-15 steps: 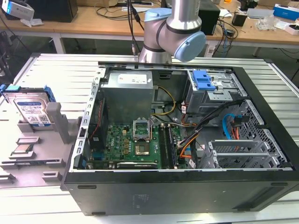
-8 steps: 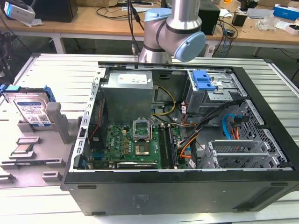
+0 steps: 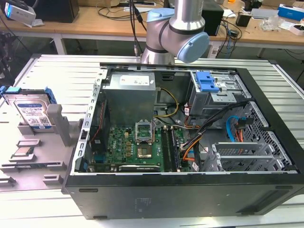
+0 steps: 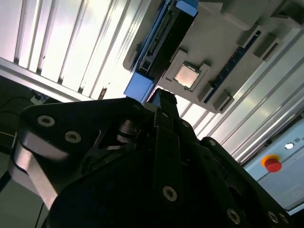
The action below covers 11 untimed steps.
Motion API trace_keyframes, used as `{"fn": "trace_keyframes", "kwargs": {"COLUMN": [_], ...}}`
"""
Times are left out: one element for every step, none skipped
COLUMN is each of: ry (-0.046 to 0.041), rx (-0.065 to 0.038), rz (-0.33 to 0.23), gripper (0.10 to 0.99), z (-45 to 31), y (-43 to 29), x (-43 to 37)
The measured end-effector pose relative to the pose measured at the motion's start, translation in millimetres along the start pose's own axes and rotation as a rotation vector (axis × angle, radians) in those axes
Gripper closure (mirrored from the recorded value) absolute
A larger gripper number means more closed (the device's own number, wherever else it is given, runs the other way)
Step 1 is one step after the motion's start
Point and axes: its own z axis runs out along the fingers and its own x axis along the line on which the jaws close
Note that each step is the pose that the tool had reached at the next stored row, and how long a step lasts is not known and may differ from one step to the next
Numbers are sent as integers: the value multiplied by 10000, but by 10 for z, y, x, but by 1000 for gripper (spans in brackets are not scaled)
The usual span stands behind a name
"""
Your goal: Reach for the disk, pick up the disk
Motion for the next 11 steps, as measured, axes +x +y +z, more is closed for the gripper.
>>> {"fn": "trace_keyframes", "kwargs": {"ry": [0,-1,-1,-2,-2,-2,-3,-3,-3,-3,-4], "rx": [0,0,0,0,0,0,0,0,0,0,0], "rz": [6,13,18,28,39,52,62,68,74,79,84], "gripper": [973,918,851,788,729,667,549,549,549,482,482], "z": [0,0,0,0,0,0,0,0,0,0,0], "y": [0,0,0,0,0,0,0,0,0,0,0], "x": [0,0,0,0,0,0,0,0,0,0,0]}}
